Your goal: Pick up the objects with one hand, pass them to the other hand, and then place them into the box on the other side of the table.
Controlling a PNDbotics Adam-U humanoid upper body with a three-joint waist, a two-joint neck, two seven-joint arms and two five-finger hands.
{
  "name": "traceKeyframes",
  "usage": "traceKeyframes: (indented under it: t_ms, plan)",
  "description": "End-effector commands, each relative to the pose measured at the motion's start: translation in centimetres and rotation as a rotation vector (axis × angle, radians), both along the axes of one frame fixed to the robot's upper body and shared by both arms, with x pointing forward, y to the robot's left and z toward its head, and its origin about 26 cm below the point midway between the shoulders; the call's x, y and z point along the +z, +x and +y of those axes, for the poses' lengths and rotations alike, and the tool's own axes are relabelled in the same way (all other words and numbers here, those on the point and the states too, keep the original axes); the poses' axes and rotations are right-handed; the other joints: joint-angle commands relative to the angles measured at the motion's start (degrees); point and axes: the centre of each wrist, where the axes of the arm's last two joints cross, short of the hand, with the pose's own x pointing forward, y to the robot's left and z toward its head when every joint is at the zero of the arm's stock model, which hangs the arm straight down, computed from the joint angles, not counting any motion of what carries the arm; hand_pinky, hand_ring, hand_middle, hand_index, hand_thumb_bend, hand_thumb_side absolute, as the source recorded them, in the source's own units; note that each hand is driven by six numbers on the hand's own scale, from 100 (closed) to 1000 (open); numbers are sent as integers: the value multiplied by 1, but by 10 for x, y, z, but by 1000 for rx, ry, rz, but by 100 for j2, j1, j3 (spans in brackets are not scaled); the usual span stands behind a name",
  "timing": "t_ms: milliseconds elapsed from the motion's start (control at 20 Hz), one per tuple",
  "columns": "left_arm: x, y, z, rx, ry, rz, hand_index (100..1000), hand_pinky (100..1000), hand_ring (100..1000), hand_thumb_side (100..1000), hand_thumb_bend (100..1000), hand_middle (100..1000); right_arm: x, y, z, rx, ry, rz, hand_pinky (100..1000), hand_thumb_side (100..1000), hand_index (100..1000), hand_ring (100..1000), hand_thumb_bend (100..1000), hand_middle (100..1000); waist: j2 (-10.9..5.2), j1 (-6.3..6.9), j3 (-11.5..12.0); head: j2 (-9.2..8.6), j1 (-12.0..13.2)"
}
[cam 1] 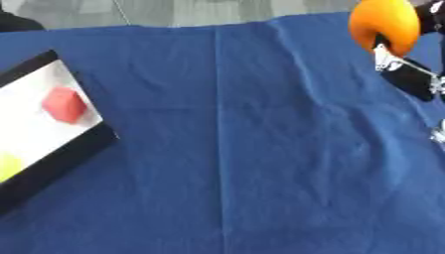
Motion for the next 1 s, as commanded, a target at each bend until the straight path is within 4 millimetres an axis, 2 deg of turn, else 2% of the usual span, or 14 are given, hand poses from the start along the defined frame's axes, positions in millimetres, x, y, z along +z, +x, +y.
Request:
traceKeyframes:
  t_ms: [50,300,350,400,450,750,1000]
  plan:
    - [17,-7,-1,-38,-5,-69,737,866,707,435,100,625,4,1,9,51,-27,-20,562,100,555,500,173,406,-240,52,13,53,-6]
    - [29,-10,-14,-118,36,-131,726,858,701,445,100,613,-1,3,24,101,-40,-4,563,100,559,502,177,409,-301,64,52,122,13]
    - [30,-11,-17,-131,47,-146,728,859,706,424,100,617,-3,3,27,112,-42,-1,566,100,560,503,177,410,-311,65,60,132,20]
    - [30,-11,-20,-149,65,-153,733,860,713,302,100,625,-4,4,30,125,-43,2,567,100,561,504,233,411,-321,65,66,143,35]
    - [30,-11,-24,-168,87,-154,737,861,718,388,100,631,-5,4,32,137,-46,3,568,100,561,505,176,412,-333,64,72,148,45]
    - [30,-13,-44,-254,262,-150,792,865,757,289,100,697,-9,5,47,189,-60,16,567,100,561,504,176,412,-385,68,99,153,126]
    - [23,-14,-58,-328,409,-81,818,867,776,250,100,732,-14,4,57,226,-95,32,569,100,560,505,176,412,-396,80,102,153,258]
